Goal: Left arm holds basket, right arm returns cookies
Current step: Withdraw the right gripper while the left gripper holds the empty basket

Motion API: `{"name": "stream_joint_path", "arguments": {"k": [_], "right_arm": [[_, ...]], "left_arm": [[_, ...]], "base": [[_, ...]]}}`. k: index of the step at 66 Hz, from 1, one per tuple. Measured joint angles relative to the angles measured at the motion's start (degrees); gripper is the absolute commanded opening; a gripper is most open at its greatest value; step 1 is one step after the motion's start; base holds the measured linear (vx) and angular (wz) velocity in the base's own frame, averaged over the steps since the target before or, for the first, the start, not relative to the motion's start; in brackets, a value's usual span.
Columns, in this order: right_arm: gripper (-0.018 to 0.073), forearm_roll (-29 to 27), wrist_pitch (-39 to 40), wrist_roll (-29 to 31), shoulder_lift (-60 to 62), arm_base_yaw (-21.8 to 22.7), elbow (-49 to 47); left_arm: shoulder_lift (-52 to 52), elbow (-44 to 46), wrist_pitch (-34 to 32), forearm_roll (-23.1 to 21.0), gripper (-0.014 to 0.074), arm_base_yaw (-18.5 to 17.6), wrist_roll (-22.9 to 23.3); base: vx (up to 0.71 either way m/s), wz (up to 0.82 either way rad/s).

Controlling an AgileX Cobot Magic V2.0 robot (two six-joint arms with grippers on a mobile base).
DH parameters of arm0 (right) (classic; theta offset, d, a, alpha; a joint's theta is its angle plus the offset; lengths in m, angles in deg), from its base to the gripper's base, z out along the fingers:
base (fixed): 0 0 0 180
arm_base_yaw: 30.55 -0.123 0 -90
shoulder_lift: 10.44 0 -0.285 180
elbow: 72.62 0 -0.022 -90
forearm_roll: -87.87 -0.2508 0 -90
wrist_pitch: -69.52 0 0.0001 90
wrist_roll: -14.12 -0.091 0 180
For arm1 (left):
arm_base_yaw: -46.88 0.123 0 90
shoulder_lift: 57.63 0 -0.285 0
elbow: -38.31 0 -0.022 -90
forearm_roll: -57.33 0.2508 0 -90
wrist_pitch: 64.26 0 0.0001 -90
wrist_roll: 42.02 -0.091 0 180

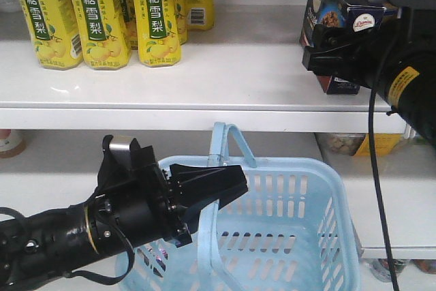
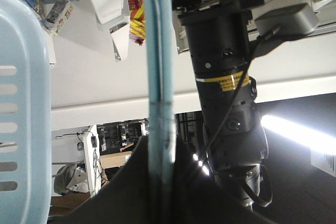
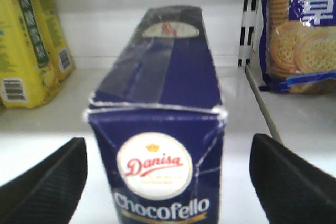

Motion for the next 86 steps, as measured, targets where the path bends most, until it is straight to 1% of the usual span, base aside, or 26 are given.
{"name": "stream_joint_path", "arguments": {"k": [22, 50, 65, 86], "right_arm": [[0.0591, 0.11, 5.55, 1.11, 5.54, 0.00, 0.00], [0.0584, 0.24, 7.19, 8.53, 18.55, 0.00, 0.47], [0.0569, 0.24, 7.49, 12.47, 26.65, 0.00, 6.02], [0.0569, 0.19, 7.49, 12.90, 37.28, 0.00, 16.21]], "left_arm": [[0.00, 0.00, 0.00, 0.00, -0.0003, 0.00, 0.00], [0.00, 0.00, 0.00, -0.02, -0.0003, 0.00, 0.00], [0.00, 0.00, 0.00, -0.02, -0.0003, 0.00, 0.00], [0.00, 0.00, 0.00, -0.02, -0.0003, 0.00, 0.00]], "base": [[0.00, 0.00], [0.00, 0.00], [0.00, 0.00], [0.00, 0.00]]}}
